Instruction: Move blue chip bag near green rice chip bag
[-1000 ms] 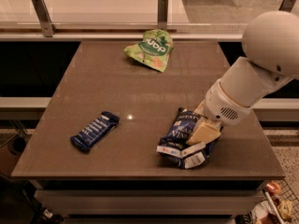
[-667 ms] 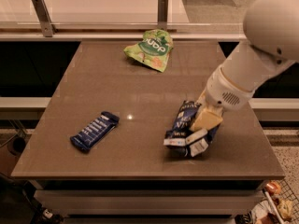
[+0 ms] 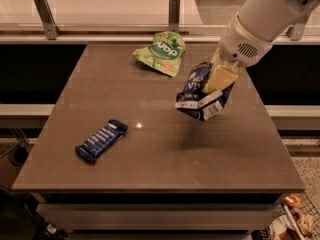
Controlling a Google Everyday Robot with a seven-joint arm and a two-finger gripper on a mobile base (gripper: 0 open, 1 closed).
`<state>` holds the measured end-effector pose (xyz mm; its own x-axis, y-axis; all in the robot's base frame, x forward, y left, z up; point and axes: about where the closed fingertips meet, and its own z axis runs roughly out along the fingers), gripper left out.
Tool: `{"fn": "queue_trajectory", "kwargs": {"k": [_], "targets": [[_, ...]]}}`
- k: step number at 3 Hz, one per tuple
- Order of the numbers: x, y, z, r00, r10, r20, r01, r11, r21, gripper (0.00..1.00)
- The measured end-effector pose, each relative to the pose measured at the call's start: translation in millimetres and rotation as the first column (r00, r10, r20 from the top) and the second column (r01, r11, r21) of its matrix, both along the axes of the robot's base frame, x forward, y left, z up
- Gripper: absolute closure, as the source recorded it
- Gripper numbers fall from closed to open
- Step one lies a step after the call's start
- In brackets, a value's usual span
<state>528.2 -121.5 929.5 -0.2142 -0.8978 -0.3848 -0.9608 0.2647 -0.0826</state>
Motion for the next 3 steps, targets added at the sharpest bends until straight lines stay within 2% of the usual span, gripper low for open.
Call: {"fn": "queue_trajectory", "kwargs": {"k": [1,2,3], "targets": [[24.9,-0.9,20.6,0.9972,0.002,0.075,-0.004,1.000,0.029,1.00],[58.6,-4.2,32.5,0.9866,-0.001,0.163,-0.016,0.994,0.105,1.00],[94.3,-4.1,40.6,0.9665,-0.007,0.256,-0.040,0.983,0.180,1.00]]}}
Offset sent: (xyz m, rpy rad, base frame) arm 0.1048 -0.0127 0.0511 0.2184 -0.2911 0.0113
